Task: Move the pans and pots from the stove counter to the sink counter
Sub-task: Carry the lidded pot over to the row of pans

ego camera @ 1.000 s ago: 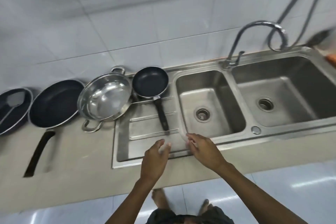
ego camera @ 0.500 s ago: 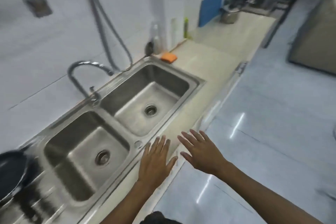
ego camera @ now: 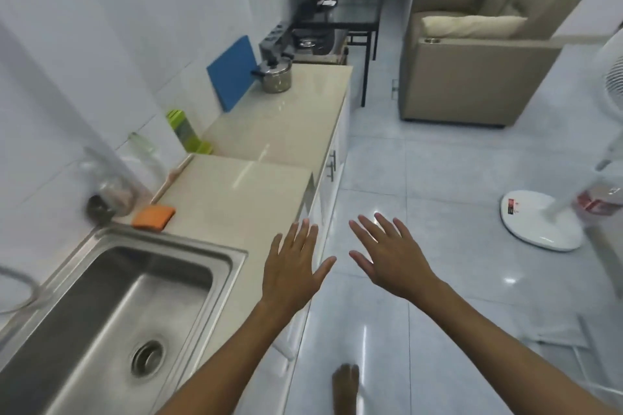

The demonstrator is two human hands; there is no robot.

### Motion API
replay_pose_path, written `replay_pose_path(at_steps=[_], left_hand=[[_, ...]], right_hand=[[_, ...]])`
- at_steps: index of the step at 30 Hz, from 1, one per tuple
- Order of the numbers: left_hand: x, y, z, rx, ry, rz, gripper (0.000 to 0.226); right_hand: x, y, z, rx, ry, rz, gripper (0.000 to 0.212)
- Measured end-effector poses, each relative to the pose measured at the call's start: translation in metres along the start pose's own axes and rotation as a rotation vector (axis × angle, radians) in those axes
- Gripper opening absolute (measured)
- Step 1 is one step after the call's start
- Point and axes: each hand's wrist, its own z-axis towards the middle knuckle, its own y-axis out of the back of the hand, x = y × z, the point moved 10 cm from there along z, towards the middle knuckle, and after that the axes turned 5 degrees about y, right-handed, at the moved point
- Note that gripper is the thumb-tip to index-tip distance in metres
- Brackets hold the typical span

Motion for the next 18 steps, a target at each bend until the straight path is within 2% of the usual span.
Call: replay_pose_path(at_steps=[3, 6, 12, 14, 18], left_hand=[[-0.029, -0.006, 0.085, -0.018, -0.021, 0.0, 0.079], [-0.062, -0.019, 0.163, 0.039, -0.055, 0.003, 0.078], [-0.114, -0.054, 0.311, 0.011, -0.13, 0.041, 0.078], [-0.125, -0.069, 0.366, -0.008, -0.107, 0.038, 0.077], [-0.129, -0.095, 0.45, 0.056, 0.013, 0.05, 0.079]], right_hand=[[-0.059, 0.015, 0.045, -0.025, -0.024, -0.017, 0.062], [-0.12, 0.027, 0.081, -0.046, -0.064, 0.003, 0.06], [-0.258, 0.017, 0.148, -0.058, -0.118, 0.001, 0.057], [-0.307, 0.012, 0.184, -0.045, -0.108, -0.019, 0.058], [-0.382, 0.012, 0.258, 0.005, -0.064, 0.021, 0.057]])
